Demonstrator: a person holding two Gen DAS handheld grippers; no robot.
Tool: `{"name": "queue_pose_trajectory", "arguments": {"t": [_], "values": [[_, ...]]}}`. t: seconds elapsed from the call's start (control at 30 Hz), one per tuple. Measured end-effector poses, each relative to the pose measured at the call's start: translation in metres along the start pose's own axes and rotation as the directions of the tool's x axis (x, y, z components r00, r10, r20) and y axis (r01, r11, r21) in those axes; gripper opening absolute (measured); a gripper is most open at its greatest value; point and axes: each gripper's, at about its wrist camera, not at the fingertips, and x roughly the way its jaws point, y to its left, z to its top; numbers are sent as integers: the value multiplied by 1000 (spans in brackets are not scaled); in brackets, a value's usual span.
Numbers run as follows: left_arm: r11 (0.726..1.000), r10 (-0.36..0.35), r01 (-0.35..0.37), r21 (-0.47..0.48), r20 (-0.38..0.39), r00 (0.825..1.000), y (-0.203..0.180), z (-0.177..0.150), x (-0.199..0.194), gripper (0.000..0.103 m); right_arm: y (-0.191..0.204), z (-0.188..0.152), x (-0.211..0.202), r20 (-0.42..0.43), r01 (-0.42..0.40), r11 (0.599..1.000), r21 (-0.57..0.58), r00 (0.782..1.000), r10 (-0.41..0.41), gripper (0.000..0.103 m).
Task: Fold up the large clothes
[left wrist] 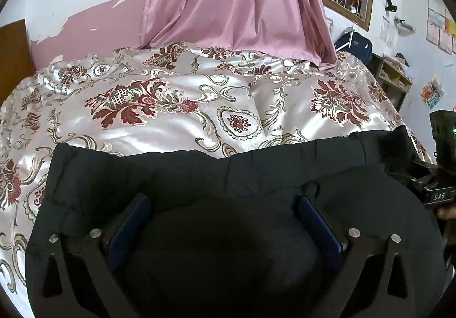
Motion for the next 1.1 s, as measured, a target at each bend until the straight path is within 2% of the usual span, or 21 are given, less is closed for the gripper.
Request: {"name": "queue_pose_trajectory", "arguments": {"t": [0.83, 1.1], "values": [[1000, 1, -1, 5, 15, 1000, 0, -2, 1, 103, -2, -2, -2, 30, 4, 1000, -7, 1000, -4, 102], [1000, 3, -3, 8, 26, 1000, 2, -1, 2, 103, 1, -1, -10, 66, 26, 999, -20, 998, -25, 102]]}}
